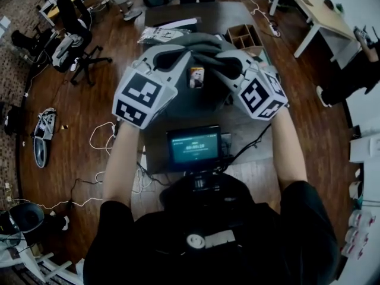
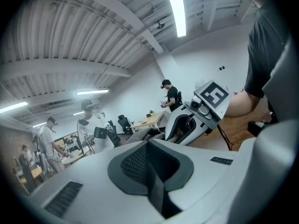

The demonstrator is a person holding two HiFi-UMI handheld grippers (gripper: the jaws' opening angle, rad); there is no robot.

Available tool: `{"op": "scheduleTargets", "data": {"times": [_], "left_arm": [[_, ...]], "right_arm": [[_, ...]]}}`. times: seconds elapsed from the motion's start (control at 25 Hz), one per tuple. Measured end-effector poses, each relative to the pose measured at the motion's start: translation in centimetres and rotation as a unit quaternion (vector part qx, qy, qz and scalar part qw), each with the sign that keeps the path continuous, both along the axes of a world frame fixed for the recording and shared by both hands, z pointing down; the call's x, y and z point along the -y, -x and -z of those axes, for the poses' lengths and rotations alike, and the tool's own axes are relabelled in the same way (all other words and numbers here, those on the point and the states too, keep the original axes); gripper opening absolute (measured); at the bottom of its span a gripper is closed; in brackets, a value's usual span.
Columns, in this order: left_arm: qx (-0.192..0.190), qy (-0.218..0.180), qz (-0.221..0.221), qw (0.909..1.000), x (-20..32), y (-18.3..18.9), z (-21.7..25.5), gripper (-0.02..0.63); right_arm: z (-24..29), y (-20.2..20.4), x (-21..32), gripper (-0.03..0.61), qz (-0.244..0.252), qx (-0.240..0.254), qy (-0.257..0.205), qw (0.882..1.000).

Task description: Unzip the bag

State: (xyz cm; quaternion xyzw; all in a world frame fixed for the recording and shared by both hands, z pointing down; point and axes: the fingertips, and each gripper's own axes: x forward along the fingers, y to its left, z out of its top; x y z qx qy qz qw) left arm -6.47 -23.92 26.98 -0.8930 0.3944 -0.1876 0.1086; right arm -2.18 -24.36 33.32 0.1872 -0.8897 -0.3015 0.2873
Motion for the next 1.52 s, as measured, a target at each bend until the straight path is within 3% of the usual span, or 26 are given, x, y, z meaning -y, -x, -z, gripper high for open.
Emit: {"op": "scheduleTargets", "data": {"times": [0.2,0.28,0.56,0.76,1.36,1.52], "left_arm": [[0.107,-0.035,-0.028,0.9932,-0.8,0.1,-0.2,0.005],[0.127,-0.042,-0.035,0.9904,-1.1,0.9,-0.7,0.003],[0.068,-0.044,-0.003,0.9967,-1.6,4.6,-1.8,0.003],[0.051,-0.056,0.018,0.9969,-2.0,6.2,-2.2,0.003],[0.115,-0.069,0.057,0.9893,-2.7,9.9,-4.2,0.003],[0.101,-0.05,0.09,0.9896,-3.0,12.2,-6.3,0.003]], "right_arm": [[0.0,-0.3,-0.1,0.084,0.003,-0.002,0.008,1.0],[-0.1,-0.5,-0.2,0.084,0.004,0.002,0.012,1.0],[-0.1,-0.4,0.1,0.085,0.005,0.011,0.02,1.0],[-0.2,-0.5,0.2,0.086,0.0,0.022,0.026,0.999],[-0.6,-1.1,0.6,0.086,0.002,0.021,0.036,0.999],[-0.9,-1.5,1.0,0.086,-0.004,0.018,0.037,0.999]]}}
